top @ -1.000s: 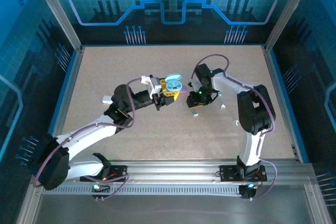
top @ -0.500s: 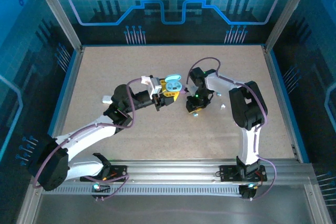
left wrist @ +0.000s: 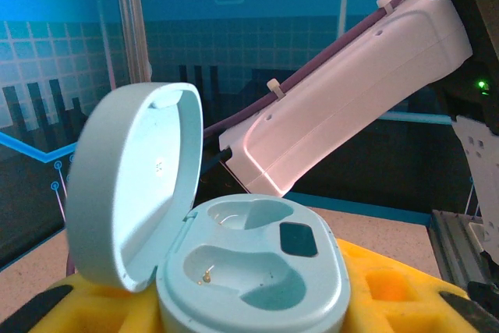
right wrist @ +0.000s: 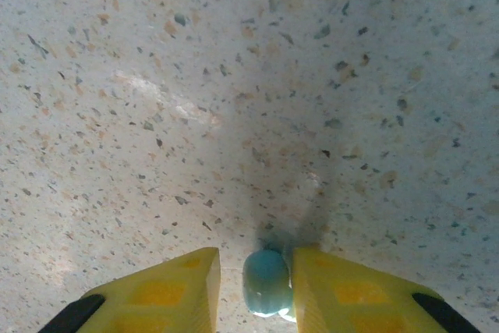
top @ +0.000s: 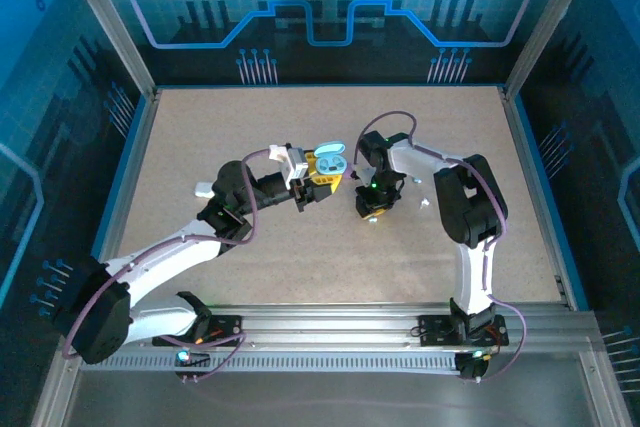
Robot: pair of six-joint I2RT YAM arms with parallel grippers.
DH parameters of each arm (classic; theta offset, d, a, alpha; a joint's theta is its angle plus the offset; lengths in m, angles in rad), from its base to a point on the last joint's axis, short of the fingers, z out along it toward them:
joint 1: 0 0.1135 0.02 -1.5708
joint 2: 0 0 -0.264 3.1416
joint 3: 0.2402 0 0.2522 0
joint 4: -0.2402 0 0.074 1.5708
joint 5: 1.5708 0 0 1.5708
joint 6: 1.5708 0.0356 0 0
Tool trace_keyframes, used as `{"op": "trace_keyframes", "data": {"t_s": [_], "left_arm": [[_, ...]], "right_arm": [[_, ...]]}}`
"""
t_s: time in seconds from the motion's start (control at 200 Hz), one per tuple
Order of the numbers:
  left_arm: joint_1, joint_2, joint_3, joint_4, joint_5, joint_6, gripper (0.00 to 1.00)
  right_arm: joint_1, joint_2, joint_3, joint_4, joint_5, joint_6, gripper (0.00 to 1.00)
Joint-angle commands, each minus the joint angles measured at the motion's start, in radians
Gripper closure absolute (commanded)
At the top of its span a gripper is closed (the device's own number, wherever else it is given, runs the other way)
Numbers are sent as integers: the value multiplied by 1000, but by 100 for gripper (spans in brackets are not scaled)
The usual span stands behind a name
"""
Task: Insert the wireless bluetooth earbuds into the charging case
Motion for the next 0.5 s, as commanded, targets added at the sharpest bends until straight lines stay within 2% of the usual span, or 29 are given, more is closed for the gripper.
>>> {"op": "trace_keyframes", "data": {"t_s": [0.0, 0.495], "left_arm": [[0, -2, 3, 10, -3, 12, 67], [-1, -1, -1, 9, -6, 10, 67]], "right_arm": [[15, 21, 19, -38, 18, 5, 70], [30, 51, 39, -41, 50, 25, 71]]}}
